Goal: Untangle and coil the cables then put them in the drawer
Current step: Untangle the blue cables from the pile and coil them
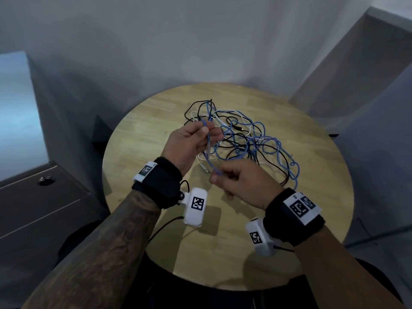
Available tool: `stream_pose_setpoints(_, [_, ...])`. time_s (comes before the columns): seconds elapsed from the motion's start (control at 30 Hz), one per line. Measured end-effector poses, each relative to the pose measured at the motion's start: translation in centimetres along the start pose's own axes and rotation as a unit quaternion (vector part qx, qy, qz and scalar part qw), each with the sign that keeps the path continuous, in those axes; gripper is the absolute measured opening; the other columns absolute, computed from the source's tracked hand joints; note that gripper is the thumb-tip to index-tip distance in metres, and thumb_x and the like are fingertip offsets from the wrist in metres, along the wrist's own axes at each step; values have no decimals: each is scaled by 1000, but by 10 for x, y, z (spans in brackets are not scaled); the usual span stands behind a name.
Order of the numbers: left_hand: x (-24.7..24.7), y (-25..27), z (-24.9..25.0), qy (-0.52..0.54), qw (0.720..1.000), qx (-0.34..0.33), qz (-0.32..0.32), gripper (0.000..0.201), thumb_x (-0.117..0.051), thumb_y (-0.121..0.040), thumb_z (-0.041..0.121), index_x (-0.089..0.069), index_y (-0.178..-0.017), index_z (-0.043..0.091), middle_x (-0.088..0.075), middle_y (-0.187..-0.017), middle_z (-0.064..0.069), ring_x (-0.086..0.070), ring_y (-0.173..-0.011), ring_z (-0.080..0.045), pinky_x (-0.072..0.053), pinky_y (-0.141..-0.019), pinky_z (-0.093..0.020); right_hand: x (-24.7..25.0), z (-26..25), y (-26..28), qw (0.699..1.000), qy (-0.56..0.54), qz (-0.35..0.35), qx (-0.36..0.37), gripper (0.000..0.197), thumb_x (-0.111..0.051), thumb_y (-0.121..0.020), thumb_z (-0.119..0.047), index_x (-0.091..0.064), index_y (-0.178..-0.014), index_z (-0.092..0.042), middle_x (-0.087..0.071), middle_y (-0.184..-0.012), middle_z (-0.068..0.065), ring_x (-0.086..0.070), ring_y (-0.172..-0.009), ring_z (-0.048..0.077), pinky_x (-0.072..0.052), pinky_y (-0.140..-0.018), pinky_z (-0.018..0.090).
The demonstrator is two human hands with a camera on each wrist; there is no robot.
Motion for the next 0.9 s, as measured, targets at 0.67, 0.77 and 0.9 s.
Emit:
stream_pose_setpoints(0.67, [-14,4,-5,177,982,72,2,22,-36,-102,3,-59,-105,3,-72,-83,-2,-71,-78,-13,-58,-84,-31,-1,31,-15,999,30,10,-44,17,-47,-103,-23,-62,-99,-30,-59,-63,-6,-52,-55,10,-45,-58,28])
stream_pose_setpoints(0.77, [-6,2,-7,183,980,64,49,22,-37,-102,3,-59,-105,3,-75,-88,-4,-73,-85,-16,-59,-76,-29,-4,23,-11,998,7,-20,-61,19,-49,-103,-20,-65,-111,-14,-64,-66,2,-57,-57,15,-51,-61,34])
stream_pose_setpoints(0.9, [-6,4,-8,155,985,37,60,21,-41,-101,2,-61,-106,1,-74,-95,-9,-73,-90,-21,-58,-79,-29,3,10,-3,996,-22,-46,-71,18,-57,-100,-21,-68,-90,-11,-72,-70,9,-63,-54,19,-56,-60,47])
Point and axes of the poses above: each hand's wrist, its own y-axis away from the middle knuckle, its own x-axis out of the back of the hand, z = x × y, the point moved 5 cm from there along -y, towards the middle knuckle
